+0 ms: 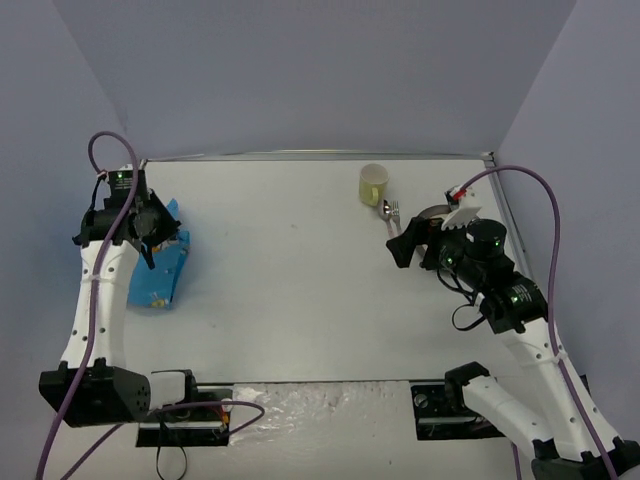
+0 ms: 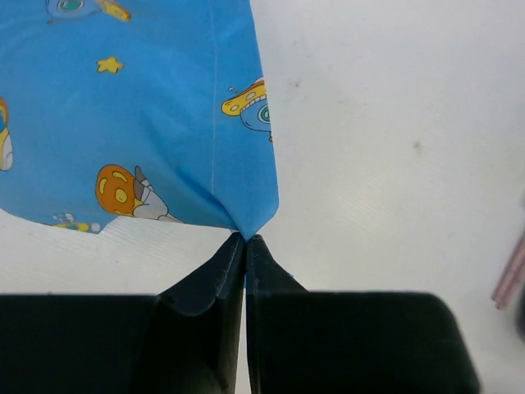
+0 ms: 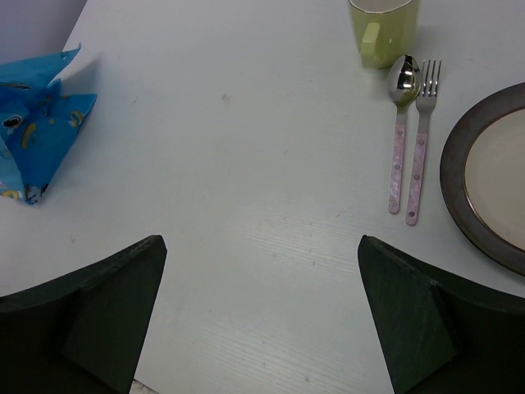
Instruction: Set the dinner table for one person
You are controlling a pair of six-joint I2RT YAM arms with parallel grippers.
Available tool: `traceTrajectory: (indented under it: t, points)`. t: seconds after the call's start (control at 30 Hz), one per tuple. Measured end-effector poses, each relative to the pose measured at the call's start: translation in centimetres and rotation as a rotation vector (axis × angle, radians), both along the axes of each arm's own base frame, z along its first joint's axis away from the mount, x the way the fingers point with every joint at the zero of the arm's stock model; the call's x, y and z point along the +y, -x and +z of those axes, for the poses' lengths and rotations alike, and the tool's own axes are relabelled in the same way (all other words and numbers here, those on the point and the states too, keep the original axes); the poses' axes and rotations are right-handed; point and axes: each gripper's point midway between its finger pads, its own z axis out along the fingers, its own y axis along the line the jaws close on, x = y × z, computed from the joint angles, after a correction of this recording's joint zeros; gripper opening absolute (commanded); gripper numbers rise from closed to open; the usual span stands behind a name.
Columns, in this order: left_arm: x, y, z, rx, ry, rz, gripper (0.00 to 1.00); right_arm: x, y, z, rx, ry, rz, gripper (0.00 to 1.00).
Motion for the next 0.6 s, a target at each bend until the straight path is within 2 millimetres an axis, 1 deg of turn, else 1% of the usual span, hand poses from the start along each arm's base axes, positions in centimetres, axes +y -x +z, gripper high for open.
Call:
traceTrajectory:
  t: [0.1,0.17,0.3,0.37,0.4,0.47,0.53,0.6]
  points:
    - [-1.5,0.5,1.8,-0.035,0.035,-0.044,0.0,1.0,-0.9,1.6,-0.009,-0.019,0.035,1.0]
    - [-3.2,0.7,1.8,-0.025,0.062,-0.088,0.0,2.0,-1.5,2.1,0.009,-0.037,0.071,0.99]
    - [-7.6,0.9,1.7,0.006,0.118,-0.206,0.0,3.7,-2.3,2.2,0.042,-0.063,0.127,0.97]
    - [-8.9,0.7,2.2,0.004,0.14,-0.245,0.0,4.1,-2.4,2.1,0.054,-0.07,0.14,0.96]
    - [-9.2,0.6,2.7,-0.003,0.144,-0.249,0.0,4.3,-2.4,2.1,0.059,-0.073,0.146,0.96]
    - [-8.9,-0.2,4.6,-0.046,0.143,-0.24,0.0,4.5,-2.3,2.3,0.061,-0.082,0.154,0.96]
    - [-8.1,-0.9,7.4,-0.11,0.138,-0.215,0.0,4.6,-2.2,2.4,0.06,-0.088,0.161,0.96]
    - [-6.8,-1.7,10.9,-0.199,0.13,-0.185,0.0,4.7,-2.2,2.5,0.061,-0.091,0.165,0.96]
